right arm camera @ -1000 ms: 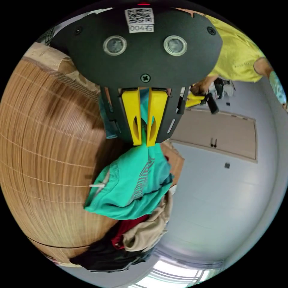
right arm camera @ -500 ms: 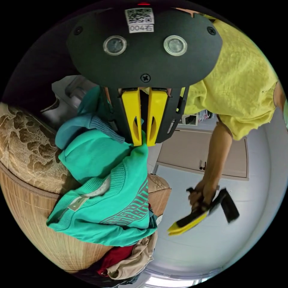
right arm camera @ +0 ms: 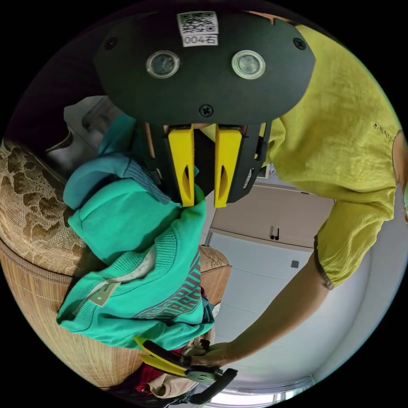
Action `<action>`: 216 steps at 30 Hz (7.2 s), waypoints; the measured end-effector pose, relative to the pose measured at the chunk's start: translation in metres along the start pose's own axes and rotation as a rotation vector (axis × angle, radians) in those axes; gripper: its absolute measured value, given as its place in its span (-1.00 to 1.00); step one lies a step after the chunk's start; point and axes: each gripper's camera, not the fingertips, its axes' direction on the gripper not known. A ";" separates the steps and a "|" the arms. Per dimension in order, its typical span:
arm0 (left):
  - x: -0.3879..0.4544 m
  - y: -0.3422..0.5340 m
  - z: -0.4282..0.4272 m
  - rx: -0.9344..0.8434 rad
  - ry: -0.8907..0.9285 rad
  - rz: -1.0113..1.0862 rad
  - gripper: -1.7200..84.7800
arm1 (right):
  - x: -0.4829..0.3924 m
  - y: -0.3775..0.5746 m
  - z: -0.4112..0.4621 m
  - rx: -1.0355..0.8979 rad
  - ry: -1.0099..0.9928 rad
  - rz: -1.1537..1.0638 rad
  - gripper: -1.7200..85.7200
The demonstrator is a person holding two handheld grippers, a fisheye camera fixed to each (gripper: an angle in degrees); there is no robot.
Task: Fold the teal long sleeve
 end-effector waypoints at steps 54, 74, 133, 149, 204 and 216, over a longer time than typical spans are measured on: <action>0.406 0.645 -0.494 1.394 -0.696 -0.663 -0.94 | -0.770 -0.450 -0.109 0.962 1.298 -0.574 -0.94; 0.470 0.680 -0.482 1.438 -0.584 -0.537 -0.94 | -0.774 -0.374 -0.041 0.829 1.445 -0.680 -0.94; -0.195 0.447 0.190 0.819 0.627 -1.622 -0.79 | 0.047 -0.167 -0.186 0.228 0.700 0.163 -0.94; -0.204 0.489 0.084 0.132 -0.199 -1.421 -0.82 | -0.012 -0.109 -0.216 0.042 0.999 0.138 -0.98; 0.194 0.428 0.132 0.477 0.263 -1.411 -0.83 | -0.322 -0.010 -0.405 0.455 1.011 0.197 -0.75; 0.314 0.390 0.068 0.678 0.470 -1.066 -0.69 | -0.326 0.024 -0.124 0.124 1.034 0.076 -0.75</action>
